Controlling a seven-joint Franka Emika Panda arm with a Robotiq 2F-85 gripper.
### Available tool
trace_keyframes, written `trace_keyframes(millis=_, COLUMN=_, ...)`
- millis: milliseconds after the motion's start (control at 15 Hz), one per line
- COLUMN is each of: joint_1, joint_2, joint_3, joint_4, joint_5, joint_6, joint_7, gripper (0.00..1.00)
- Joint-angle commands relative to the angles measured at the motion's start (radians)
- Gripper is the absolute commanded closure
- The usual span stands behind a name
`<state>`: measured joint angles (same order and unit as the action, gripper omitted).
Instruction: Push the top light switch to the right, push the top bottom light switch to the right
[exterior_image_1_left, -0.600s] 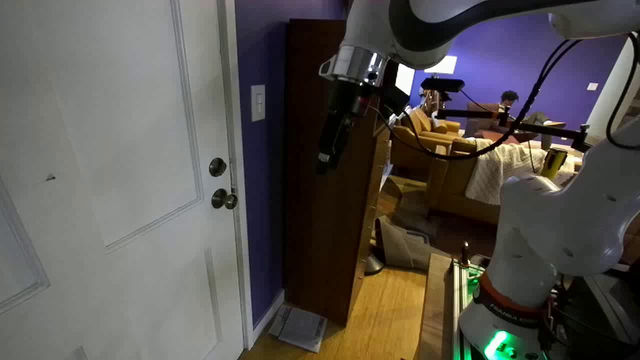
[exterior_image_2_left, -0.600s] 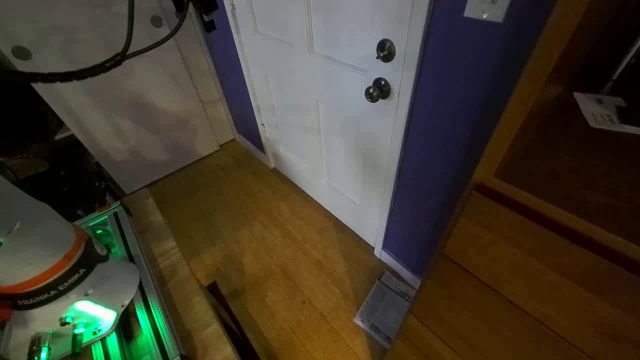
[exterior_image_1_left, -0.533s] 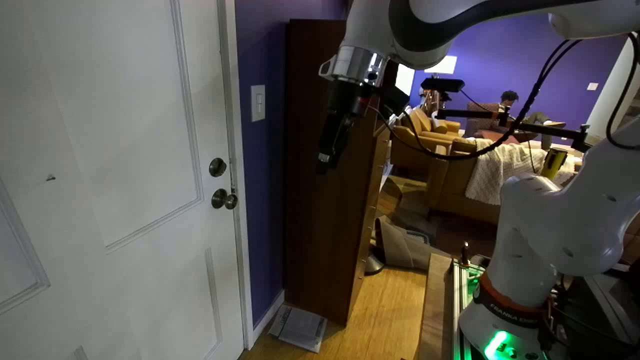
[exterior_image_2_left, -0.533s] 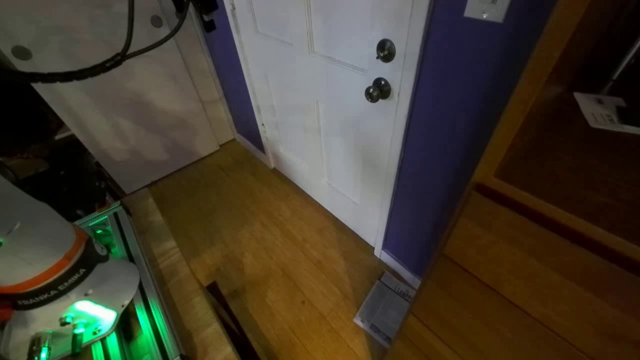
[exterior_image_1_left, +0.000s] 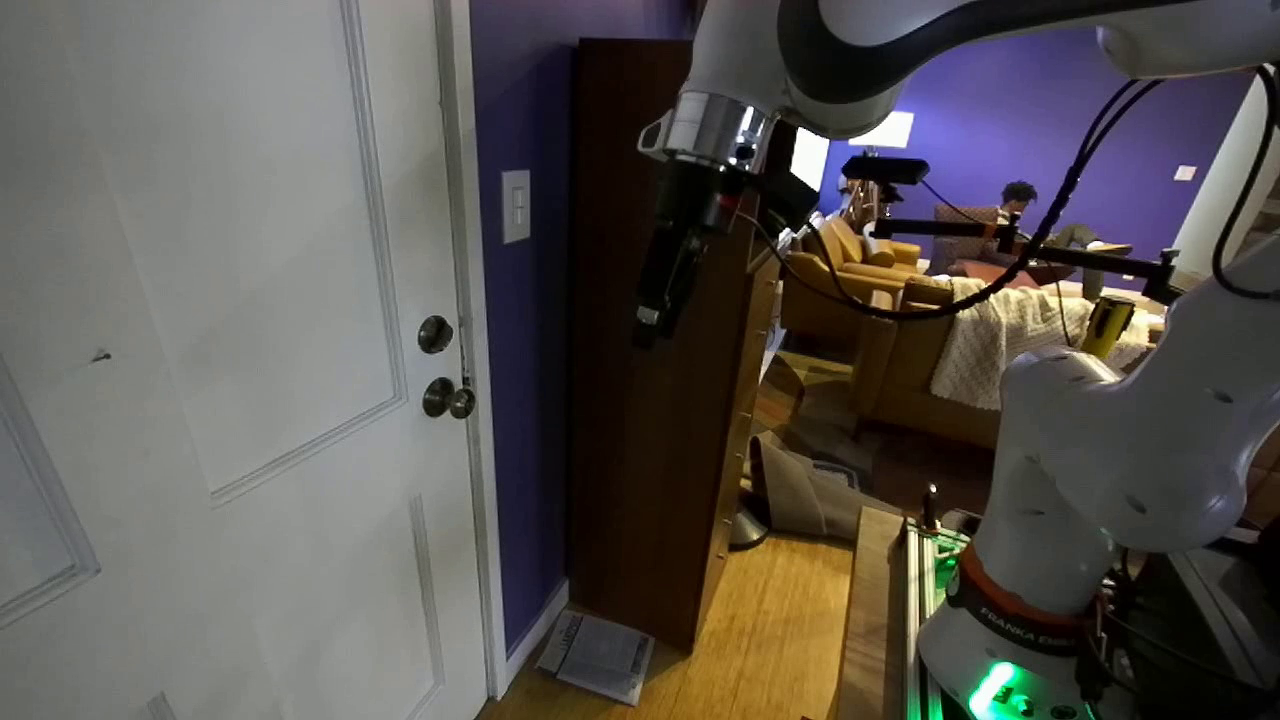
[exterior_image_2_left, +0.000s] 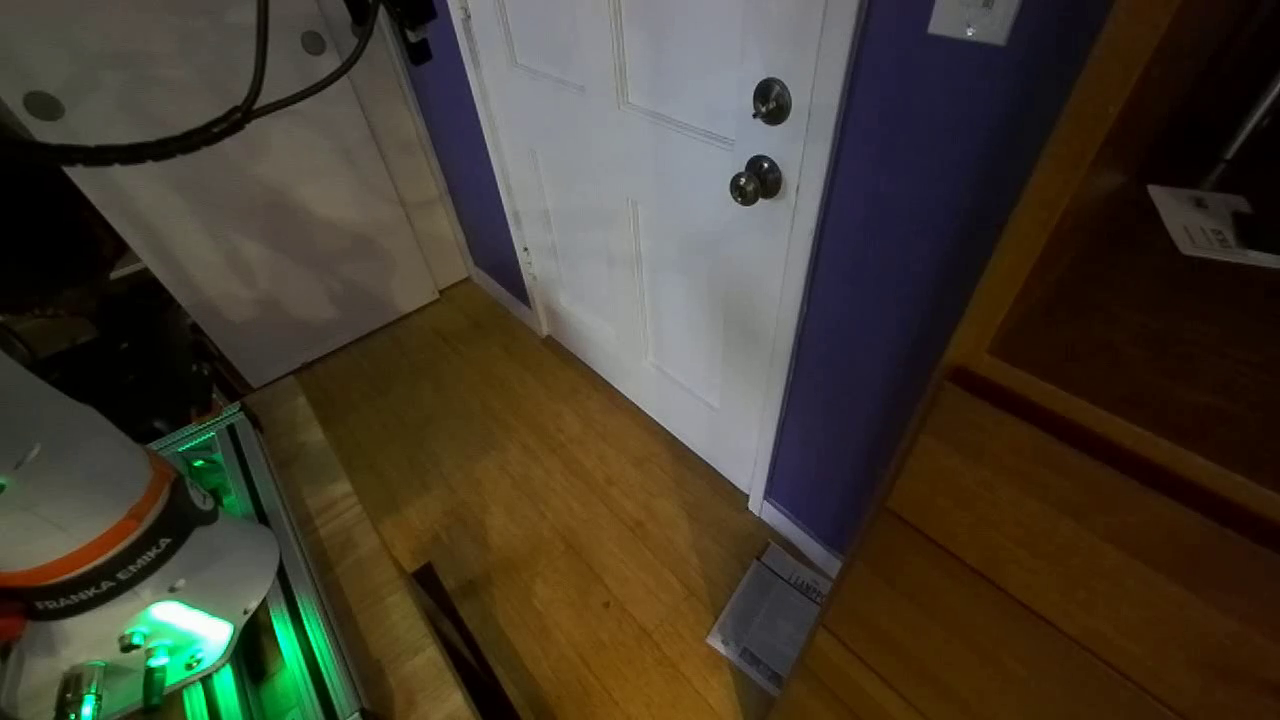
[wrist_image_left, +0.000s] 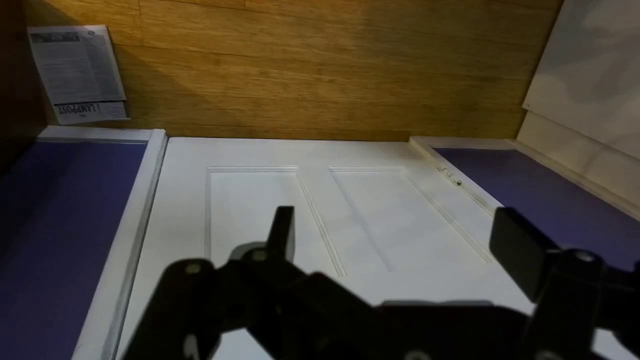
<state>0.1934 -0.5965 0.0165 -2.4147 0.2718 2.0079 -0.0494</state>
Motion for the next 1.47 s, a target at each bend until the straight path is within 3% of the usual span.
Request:
trace_keyframes(millis=0, joint_1=-0.026, joint_2=0.000, joint_3=0.002, joint_4=0.008, joint_5=0.006, joint_6=0.016, joint_7=-0.022, gripper=0.00)
trace_keyframes(millis=333, joint_1=-0.128, joint_2=0.032, joint_3=-0.025, joint_4=0.094, joint_5=-0.143, joint_6=0.095, joint_7=-0.050, gripper=0.00)
trace_keyframes(millis=667, joint_1=-0.179, joint_2=0.112, joint_3=-0.056, joint_4=0.209, joint_5=-0.248, joint_6=0.179, joint_7=-0.110, gripper=0.00)
trace_keyframes(millis=1400, joint_1=-0.279, joint_2=0.381, joint_3=-0.139, joint_4=0.457, joint_5=-0.330, joint_6=0.264, joint_7=-0.125, gripper=0.00)
